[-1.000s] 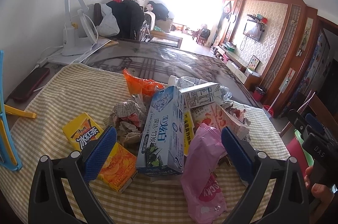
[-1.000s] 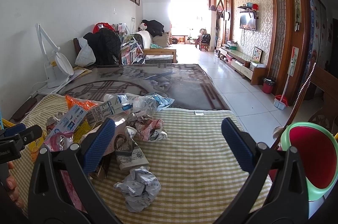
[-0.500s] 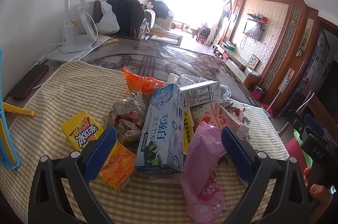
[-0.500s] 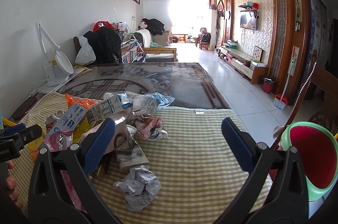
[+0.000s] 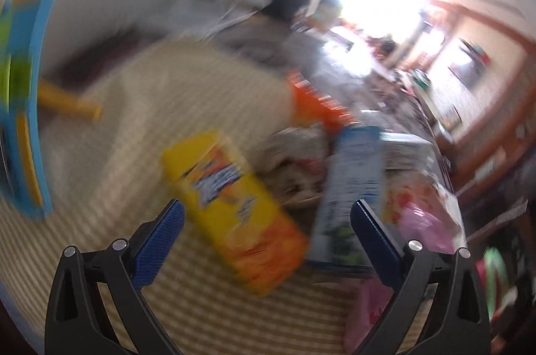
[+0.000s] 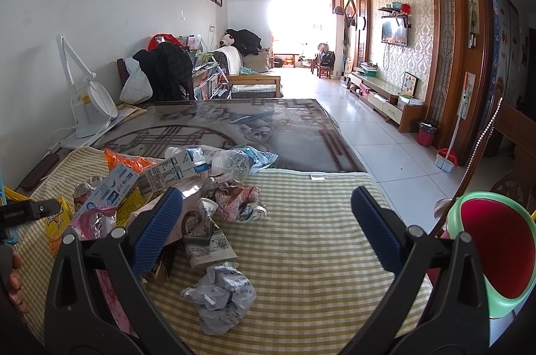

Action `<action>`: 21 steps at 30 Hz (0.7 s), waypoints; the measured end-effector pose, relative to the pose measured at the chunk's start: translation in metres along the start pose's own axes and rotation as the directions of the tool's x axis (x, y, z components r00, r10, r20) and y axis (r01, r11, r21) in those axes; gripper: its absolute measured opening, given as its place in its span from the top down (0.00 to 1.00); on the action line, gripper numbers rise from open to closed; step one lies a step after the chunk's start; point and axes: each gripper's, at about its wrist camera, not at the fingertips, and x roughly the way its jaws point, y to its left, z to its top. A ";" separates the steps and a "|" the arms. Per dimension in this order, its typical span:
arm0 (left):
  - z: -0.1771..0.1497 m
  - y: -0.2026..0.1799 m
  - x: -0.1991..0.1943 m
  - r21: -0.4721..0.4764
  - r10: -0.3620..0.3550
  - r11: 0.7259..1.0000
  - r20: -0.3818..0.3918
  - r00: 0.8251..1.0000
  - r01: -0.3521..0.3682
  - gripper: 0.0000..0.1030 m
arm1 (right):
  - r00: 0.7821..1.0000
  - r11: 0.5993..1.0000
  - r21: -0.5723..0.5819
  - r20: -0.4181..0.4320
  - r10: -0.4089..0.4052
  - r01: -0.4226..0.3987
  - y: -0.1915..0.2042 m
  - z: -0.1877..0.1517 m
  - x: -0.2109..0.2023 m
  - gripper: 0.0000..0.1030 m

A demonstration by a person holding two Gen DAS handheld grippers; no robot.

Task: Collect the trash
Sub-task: 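Grasp the yellow iced-tea carton with the left tool while the right tool reaches the white carton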

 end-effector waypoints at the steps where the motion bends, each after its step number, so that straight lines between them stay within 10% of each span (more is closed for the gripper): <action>1: 0.000 0.009 0.006 -0.054 -0.005 0.999 -0.026 1.000 0.003 0.09 | 1.000 1.000 0.002 0.000 0.002 -0.002 0.000 0.000 0.000 0.03; 10: 0.004 0.012 0.051 -0.097 0.062 0.992 -0.132 0.989 -0.075 0.13 | 1.000 1.000 0.019 -0.010 0.017 -0.017 0.000 0.000 0.003 0.03; 21: 0.011 0.014 0.023 -0.084 0.001 0.996 -0.045 0.999 -0.005 0.40 | 0.999 1.000 -0.004 -0.044 0.027 -0.028 0.010 0.011 0.001 0.03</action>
